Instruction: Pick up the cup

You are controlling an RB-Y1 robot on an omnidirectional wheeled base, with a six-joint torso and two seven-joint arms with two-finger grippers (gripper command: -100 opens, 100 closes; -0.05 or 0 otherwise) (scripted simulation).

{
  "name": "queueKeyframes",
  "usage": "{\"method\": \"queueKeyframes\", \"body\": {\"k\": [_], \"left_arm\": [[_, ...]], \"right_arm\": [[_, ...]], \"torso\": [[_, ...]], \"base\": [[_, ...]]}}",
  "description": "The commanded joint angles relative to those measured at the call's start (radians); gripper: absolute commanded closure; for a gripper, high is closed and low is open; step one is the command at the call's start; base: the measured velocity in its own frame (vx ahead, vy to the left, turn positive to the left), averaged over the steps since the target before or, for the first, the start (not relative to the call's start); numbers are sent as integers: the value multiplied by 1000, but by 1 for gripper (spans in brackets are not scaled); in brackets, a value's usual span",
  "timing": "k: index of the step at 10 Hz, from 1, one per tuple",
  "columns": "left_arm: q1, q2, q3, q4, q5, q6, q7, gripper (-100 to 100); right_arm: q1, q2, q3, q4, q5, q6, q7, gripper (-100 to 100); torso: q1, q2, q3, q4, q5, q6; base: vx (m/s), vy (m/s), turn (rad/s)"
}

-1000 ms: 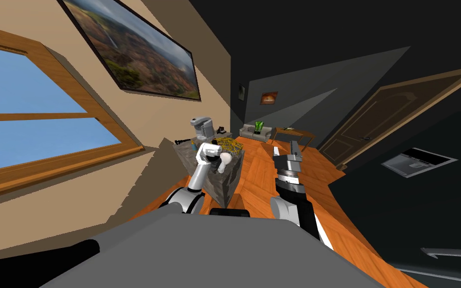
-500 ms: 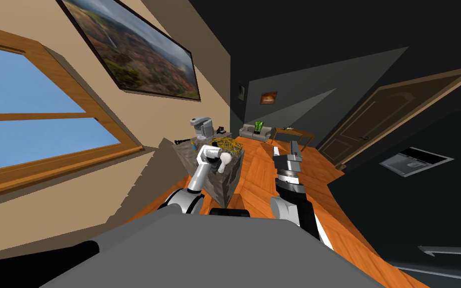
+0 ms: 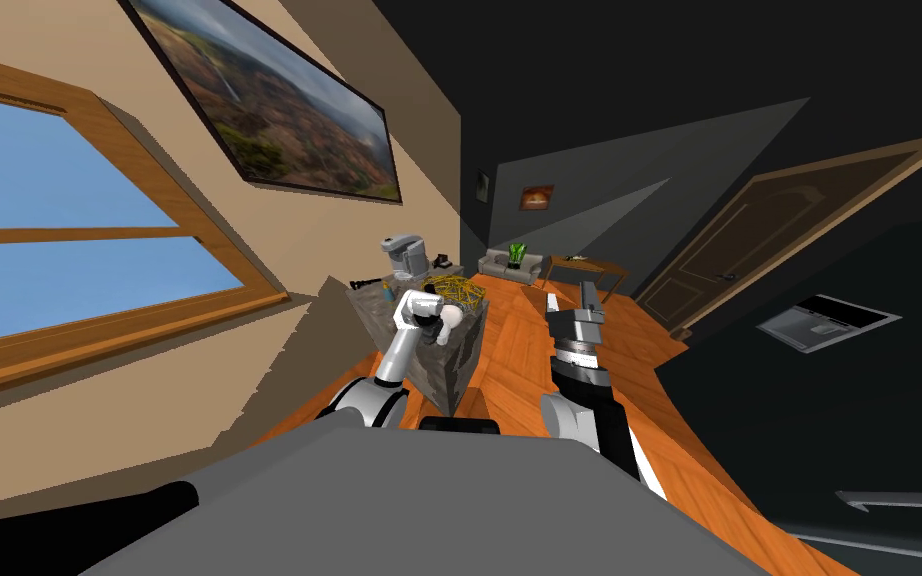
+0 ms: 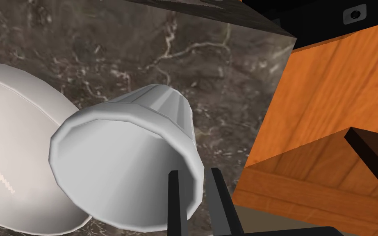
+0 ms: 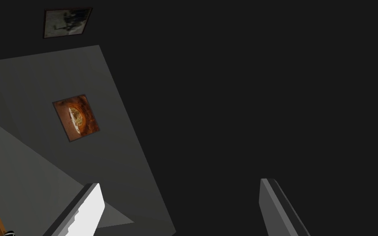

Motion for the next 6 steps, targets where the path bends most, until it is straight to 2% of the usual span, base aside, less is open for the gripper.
{"method": "queueKeyframes", "body": {"k": [1,2,4,5,6], "left_arm": [[0,0,0,0,0,0,0,0],[-13,-1,3,-23,0,31,3,100],[-22,-1,5,-49,1,67,4,100],[-19,0,6,-41,1,54,2,100],[-20,0,6,-43,1,58,3,0]], "right_arm": [[0,0,0,0,0,0,0,0],[0,0,0,0,0,0,0,0],[0,0,0,0,0,0,0,0],[0,0,0,0,0,0,0,0],[0,0,0,0,0,0,0,0]], "torso": [[0,0,0,0,0,0],[0,0,0,0,0,0],[0,0,0,0,0,0],[0,0,0,0,0,0],[0,0,0,0,0,0]], "base": [[0,0,0],[9,1,14],[15,1,10],[0,0,0],[0,0,0]]}}
